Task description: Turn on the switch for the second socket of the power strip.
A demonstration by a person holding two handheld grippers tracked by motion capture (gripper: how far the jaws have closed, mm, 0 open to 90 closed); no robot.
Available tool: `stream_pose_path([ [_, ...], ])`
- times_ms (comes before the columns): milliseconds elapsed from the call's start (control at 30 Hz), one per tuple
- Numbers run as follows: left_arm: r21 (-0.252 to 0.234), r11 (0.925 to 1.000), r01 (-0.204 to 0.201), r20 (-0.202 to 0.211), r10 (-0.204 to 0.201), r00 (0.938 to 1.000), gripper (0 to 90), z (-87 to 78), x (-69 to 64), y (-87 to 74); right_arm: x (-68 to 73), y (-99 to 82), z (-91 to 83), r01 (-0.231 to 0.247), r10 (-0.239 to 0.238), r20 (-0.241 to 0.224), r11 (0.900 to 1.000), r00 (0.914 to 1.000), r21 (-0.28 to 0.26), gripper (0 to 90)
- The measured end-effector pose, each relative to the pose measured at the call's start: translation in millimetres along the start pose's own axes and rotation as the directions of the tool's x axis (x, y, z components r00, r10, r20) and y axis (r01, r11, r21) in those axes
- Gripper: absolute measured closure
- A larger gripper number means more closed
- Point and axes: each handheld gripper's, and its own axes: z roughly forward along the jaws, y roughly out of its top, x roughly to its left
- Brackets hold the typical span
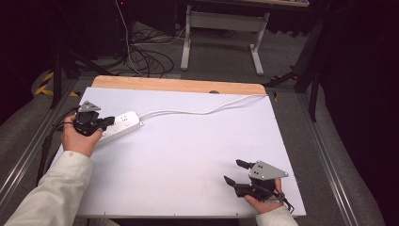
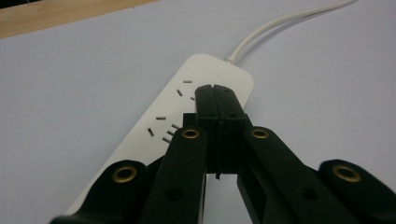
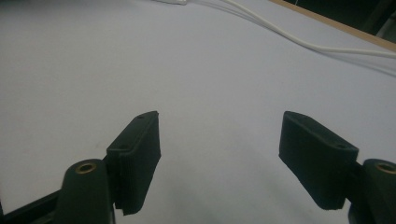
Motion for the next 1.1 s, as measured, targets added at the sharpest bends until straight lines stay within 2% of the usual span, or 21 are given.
stream_pose_path([
  [167,0.041,0.9991,0.005,0.007,-0.006,1.0,89.7,8.9,1.6,-1.8,0.1,-0.1,-0.6,-0.001,0.001,0.001,1.0,1.0,0.0,29.9],
  [267,0.058,0.9983,-0.006,0.004,0.006,1.0,89.6,12.4,1.4,-2.4,0.1,0.0,-0.3,0.003,-0.003,-0.001,1.0,1.0,0.0,29.9],
  [433,0.084,0.9964,-0.003,-0.009,0.004,0.9999,89.7,17.2,2.6,-3.7,0.2,-0.1,-0.4,0.001,-0.001,0.001,1.0,1.0,0.001,29.9],
  [600,0.109,0.9941,0.001,-0.006,0.0,1.0,89.7,21.5,2.3,-4.9,-0.1,-0.1,-0.1,0.004,-0.004,-0.001,1.0,1.0,0.001,29.9],
  [1100,0.134,0.991,-0.004,-0.02,0.007,0.9998,89.7,26.5,1.3,-6.4,0.1,-0.2,0.0,0.006,-0.006,-0.001,1.0,1.0,0.003,29.9],
])
